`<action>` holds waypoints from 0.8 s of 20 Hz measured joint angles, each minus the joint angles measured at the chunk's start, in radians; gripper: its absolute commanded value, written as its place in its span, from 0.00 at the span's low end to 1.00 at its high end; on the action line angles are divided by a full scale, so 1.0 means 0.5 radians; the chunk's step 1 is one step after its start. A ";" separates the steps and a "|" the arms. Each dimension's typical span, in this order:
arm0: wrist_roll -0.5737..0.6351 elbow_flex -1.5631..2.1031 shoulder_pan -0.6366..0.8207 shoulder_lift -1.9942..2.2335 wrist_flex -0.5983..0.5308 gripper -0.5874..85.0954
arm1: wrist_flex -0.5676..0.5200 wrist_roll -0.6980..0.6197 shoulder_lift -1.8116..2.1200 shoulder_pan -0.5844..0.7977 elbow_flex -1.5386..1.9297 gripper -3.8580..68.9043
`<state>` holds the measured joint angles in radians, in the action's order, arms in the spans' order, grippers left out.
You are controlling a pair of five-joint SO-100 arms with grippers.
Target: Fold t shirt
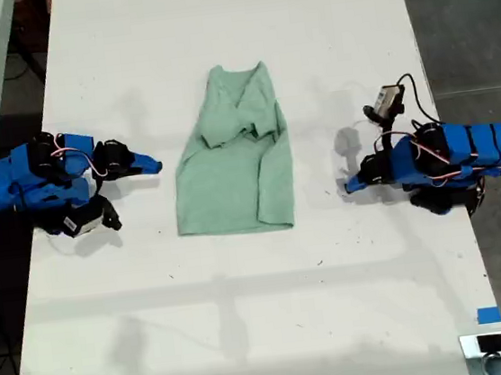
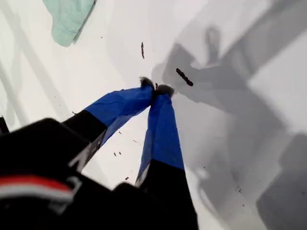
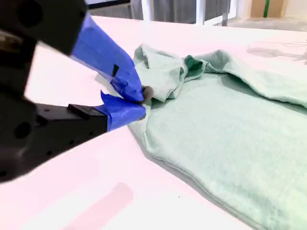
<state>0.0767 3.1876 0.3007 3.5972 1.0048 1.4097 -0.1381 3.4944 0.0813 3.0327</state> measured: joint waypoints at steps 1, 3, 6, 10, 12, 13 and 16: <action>0.000 0.000 0.000 0.000 0.000 0.01 | 0.000 -0.003 0.000 0.003 0.000 0.08; 0.000 0.000 0.000 0.000 0.000 0.01 | 0.000 -0.003 0.000 0.009 0.000 0.08; 0.000 0.000 0.000 0.000 0.000 0.01 | 0.000 -0.003 0.000 0.009 0.003 0.08; 0.000 0.000 0.000 0.000 0.000 0.01 | 0.000 -0.003 0.000 0.009 0.003 0.08; 0.000 0.000 0.000 0.000 0.000 0.01 | 0.000 -0.003 0.000 0.009 0.003 0.08; 0.000 0.000 0.000 0.000 0.000 0.01 | 0.000 -0.003 0.000 0.009 0.003 0.08; 0.000 0.000 0.000 0.000 0.000 0.01 | 0.000 -0.025 0.000 0.021 0.003 0.08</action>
<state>0.0767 3.1876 0.3007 3.5972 1.0048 1.4097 -0.1503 3.4944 0.0920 3.0342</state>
